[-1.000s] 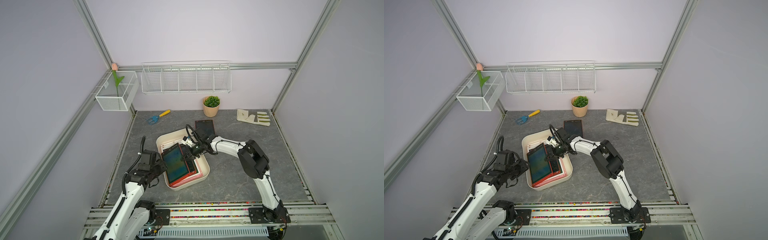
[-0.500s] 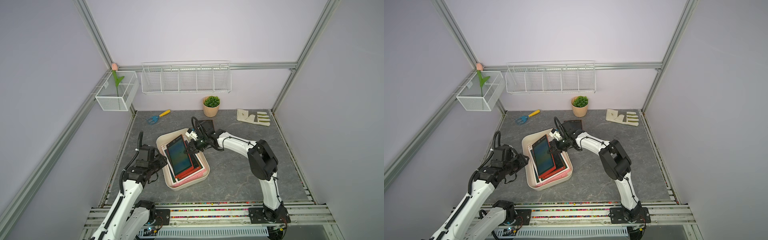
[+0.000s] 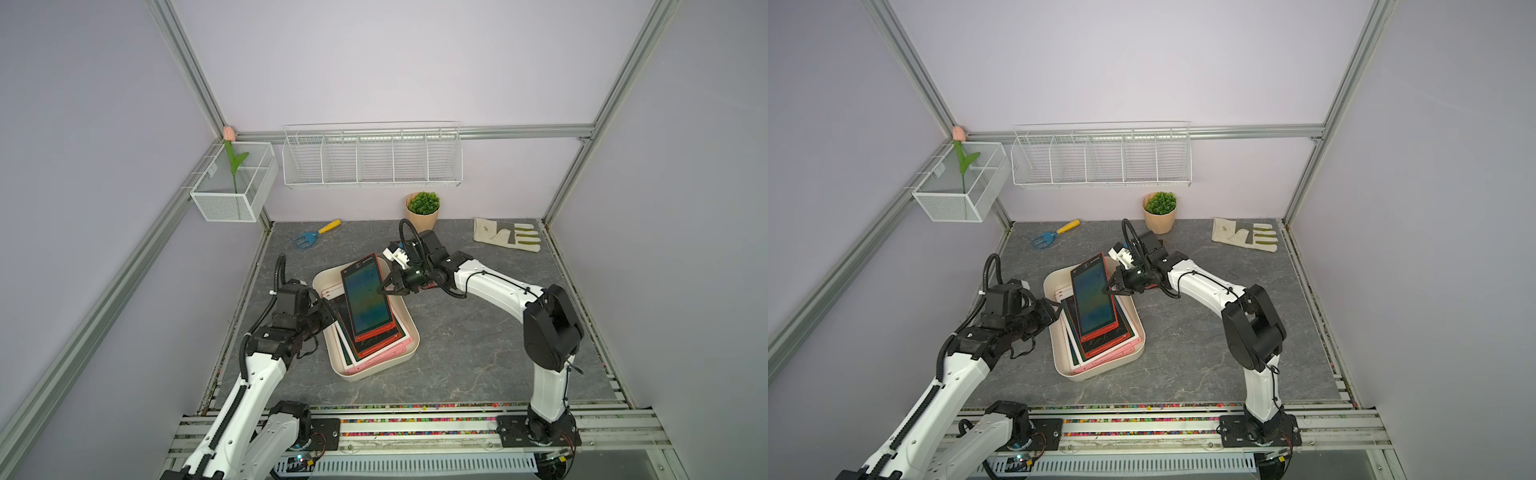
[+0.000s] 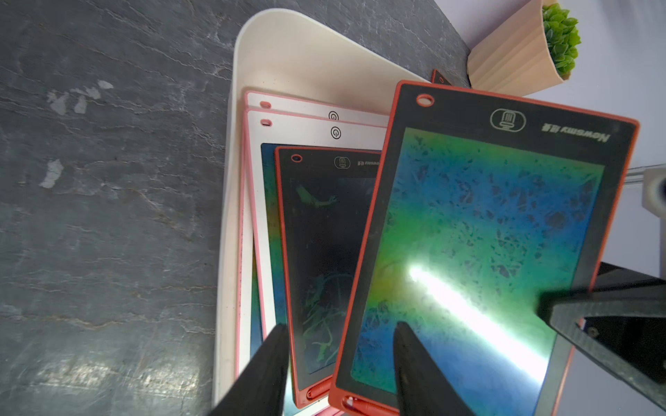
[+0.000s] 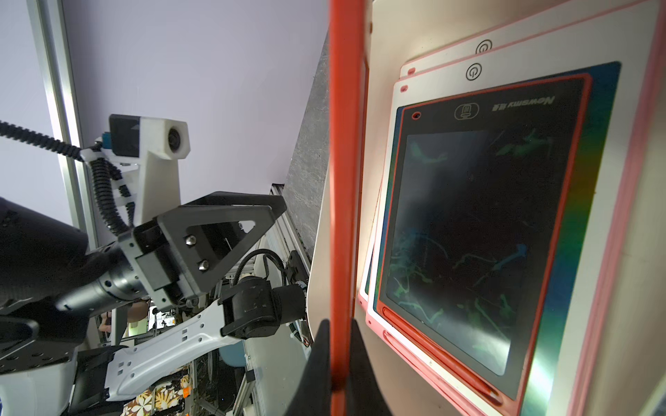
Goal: Take out the writing tablet from the storage box
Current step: Pick up the writing tablet from the storage box.
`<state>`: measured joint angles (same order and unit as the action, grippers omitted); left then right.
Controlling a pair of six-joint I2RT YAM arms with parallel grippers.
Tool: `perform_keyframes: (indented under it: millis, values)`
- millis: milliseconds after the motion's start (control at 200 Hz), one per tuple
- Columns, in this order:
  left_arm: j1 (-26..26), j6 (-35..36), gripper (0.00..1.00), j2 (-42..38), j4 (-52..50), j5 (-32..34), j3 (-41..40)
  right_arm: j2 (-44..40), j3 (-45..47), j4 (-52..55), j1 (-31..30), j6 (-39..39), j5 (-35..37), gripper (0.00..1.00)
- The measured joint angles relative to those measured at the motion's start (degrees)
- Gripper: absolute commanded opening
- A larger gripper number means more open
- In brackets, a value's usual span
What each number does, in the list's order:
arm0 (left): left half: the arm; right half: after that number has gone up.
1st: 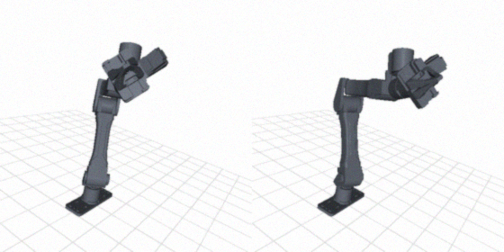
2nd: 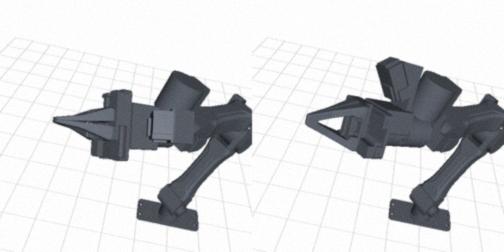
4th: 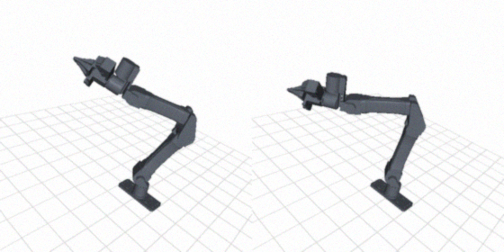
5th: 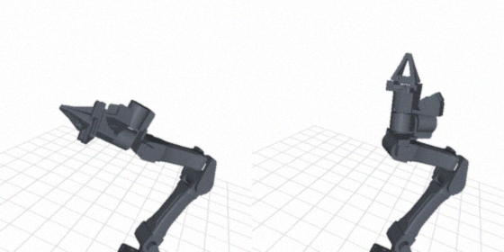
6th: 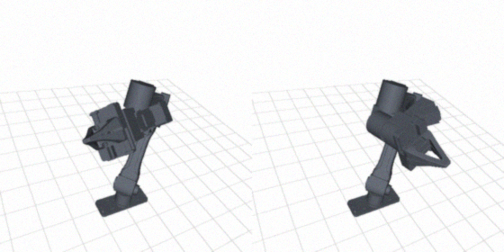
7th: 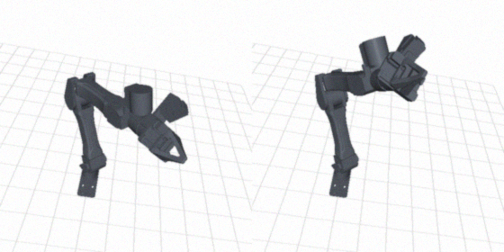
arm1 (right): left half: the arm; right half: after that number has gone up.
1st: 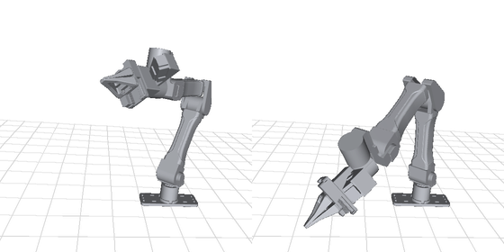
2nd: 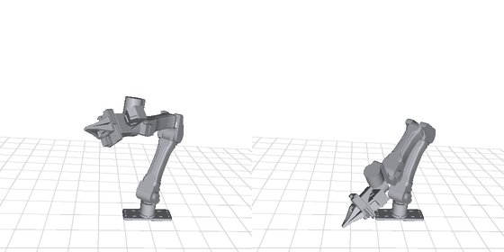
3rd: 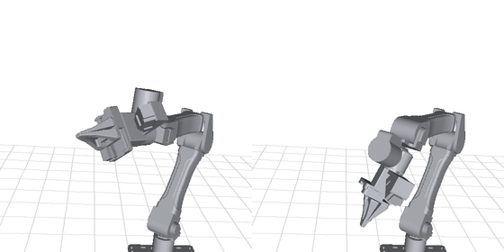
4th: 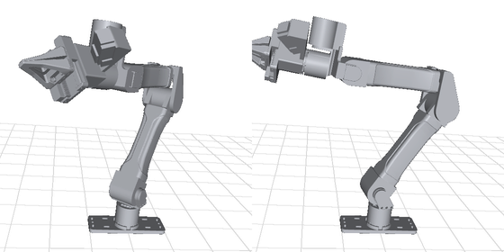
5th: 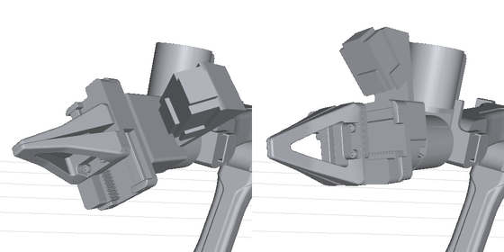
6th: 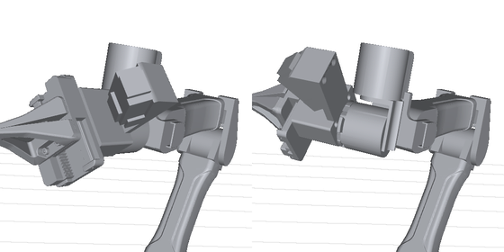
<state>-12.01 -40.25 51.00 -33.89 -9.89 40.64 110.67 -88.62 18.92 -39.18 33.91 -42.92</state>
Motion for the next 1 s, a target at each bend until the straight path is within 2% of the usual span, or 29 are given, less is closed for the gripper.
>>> perform_keyframes:
  millis: [175,340,705,840,1000]
  values:
    - [0.00,-0.24,0.50,0.74,3.10,-2.89,-0.07,-2.67,3.69,-1.33,2.34,1.51,-0.48,0.07]
    - [-0.17,-2.23,0.51,1.16,13.22,-9.25,-3.06,-9.66,9.33,-2.69,6.56,3.23,-2.03,0.07]
    - [-9.11,-5.42,0.53,15.19,33.48,-19.23,-3.89,-26.82,19.28,-5.09,18.88,6.29,-7.52,0.07]
    - [-10.36,-7.63,0.54,18.91,41.94,-23.12,-3.89,-28.89,21.86,-7.34,22.25,8.33,-10.21,0.07]
    - [-10.80,-10.34,0.55,21.55,51.15,-26.75,-3.89,-28.89,23.43,-8.35,23.43,9.40,-11.98,0.07]
